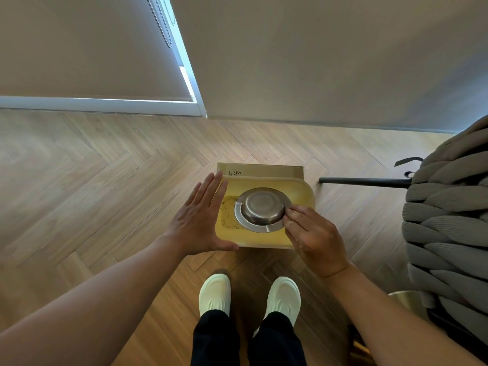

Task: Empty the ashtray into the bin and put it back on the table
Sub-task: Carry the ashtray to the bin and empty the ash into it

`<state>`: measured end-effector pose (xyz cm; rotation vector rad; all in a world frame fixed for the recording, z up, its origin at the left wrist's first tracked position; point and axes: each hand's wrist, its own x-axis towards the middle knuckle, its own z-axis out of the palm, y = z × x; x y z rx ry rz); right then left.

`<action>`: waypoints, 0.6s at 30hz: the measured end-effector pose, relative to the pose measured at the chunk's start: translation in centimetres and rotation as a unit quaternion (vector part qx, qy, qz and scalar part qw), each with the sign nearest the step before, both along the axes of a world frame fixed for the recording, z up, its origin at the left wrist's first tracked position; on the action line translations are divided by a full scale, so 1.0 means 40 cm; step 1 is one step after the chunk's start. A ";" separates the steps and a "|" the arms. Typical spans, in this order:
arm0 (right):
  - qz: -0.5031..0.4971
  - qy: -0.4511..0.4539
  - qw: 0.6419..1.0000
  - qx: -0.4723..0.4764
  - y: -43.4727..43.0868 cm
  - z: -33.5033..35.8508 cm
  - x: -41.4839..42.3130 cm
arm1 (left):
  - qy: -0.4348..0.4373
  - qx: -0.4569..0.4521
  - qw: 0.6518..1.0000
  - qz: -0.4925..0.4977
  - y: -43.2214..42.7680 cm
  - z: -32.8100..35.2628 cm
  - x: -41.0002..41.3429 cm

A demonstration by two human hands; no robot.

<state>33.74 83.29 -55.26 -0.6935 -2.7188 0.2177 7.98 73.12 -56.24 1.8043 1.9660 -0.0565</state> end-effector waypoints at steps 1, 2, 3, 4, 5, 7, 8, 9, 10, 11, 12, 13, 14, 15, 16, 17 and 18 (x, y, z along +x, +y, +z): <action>0.000 0.002 1.000 0.001 -0.001 -0.002 0.001 | 0.000 0.000 1.000 0.000 0.000 0.000 0.001; 0.000 0.004 1.000 0.002 -0.001 -0.003 0.001 | 0.002 0.000 1.000 -0.001 0.000 0.000 0.001; 0.000 0.006 1.000 0.003 -0.002 -0.004 0.002 | 0.004 0.000 1.000 -0.002 0.000 0.000 0.001; -0.002 0.009 1.000 0.003 -0.001 -0.005 0.002 | 0.003 0.001 1.000 -0.001 -0.001 0.000 0.002; -0.004 0.011 1.000 0.002 -0.001 -0.006 0.004 | 0.002 0.003 1.000 -0.001 -0.001 -0.001 0.002; -0.009 0.013 1.000 -0.001 -0.002 -0.005 0.005 | -0.001 0.003 1.000 -0.001 -0.002 0.000 0.001; -0.010 0.013 1.000 -0.003 -0.003 -0.004 0.007 | -0.001 0.003 1.000 -0.001 -0.002 0.000 0.001; -0.012 0.014 1.000 -0.004 -0.003 -0.003 0.007 | 0.000 0.002 1.000 -0.002 -0.002 0.000 0.001; -0.013 0.016 1.000 -0.005 -0.003 -0.002 0.007 | 0.001 0.002 1.000 -0.002 -0.001 -0.001 0.002; -0.015 0.019 1.000 -0.006 -0.003 -0.001 0.007 | 0.002 0.001 1.000 -0.002 -0.001 -0.002 0.002; -0.016 0.023 1.000 -0.007 -0.003 -0.001 0.007 | 0.003 0.001 1.000 -0.001 -0.001 -0.002 0.002; -0.017 0.027 0.999 -0.008 -0.002 0.000 0.006 | 0.004 0.001 1.000 0.000 -0.001 -0.003 0.003; -0.018 0.028 0.999 -0.009 -0.001 0.001 0.006 | 0.005 0.002 1.000 0.000 -0.001 -0.003 0.003; -0.017 0.028 0.999 -0.009 -0.002 0.001 0.006 | 0.005 0.002 1.000 0.000 -0.001 -0.003 0.004; -0.017 0.027 0.999 -0.010 -0.002 0.002 0.006 | 0.005 0.002 1.000 0.001 -0.001 -0.003 0.004; -0.016 0.026 0.999 -0.009 -0.003 0.002 0.006 | 0.004 0.003 1.000 0.001 -0.001 -0.004 0.005; -0.016 0.025 1.000 -0.009 -0.003 0.003 0.006 | 0.003 0.003 1.000 0.002 0.000 -0.004 0.005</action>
